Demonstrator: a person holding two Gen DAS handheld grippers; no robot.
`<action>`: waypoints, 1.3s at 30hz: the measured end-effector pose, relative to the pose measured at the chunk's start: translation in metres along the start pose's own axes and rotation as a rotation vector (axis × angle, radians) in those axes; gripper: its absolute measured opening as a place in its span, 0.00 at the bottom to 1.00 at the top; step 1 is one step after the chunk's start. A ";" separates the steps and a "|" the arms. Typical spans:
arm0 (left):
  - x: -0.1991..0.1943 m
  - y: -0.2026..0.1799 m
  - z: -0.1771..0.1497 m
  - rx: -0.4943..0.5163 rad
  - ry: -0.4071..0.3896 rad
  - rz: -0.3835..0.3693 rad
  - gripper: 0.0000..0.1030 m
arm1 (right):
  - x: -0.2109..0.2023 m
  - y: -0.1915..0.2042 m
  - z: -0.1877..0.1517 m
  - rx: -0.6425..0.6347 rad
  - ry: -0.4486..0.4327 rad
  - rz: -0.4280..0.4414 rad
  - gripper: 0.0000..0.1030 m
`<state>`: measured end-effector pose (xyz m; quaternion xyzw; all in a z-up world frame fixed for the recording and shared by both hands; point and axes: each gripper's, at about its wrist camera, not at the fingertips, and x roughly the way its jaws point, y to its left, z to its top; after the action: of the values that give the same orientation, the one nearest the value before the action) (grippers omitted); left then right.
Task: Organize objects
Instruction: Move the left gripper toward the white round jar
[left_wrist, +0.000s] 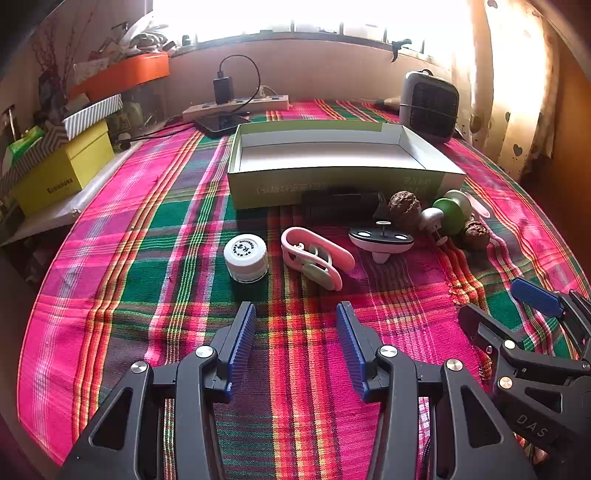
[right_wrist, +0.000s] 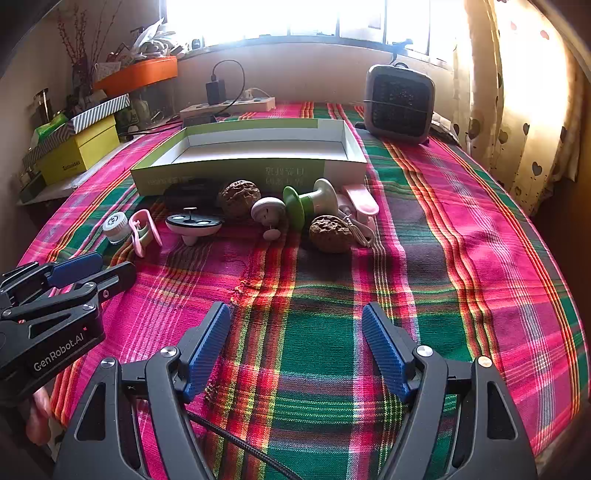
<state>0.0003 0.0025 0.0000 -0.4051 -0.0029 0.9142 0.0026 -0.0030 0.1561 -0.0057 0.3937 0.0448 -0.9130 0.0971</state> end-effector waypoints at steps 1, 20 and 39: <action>0.000 0.000 0.000 -0.001 -0.001 0.000 0.43 | 0.000 0.000 0.000 0.000 0.000 0.000 0.72; 0.002 0.005 0.005 0.028 -0.001 -0.036 0.42 | 0.000 0.000 0.002 -0.019 -0.008 0.032 0.72; 0.004 0.007 0.010 0.044 0.010 -0.046 0.42 | 0.002 -0.005 0.006 -0.006 -0.003 0.061 0.72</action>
<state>-0.0095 -0.0044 0.0034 -0.4095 0.0080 0.9117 0.0328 -0.0098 0.1599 -0.0025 0.3933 0.0353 -0.9100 0.1262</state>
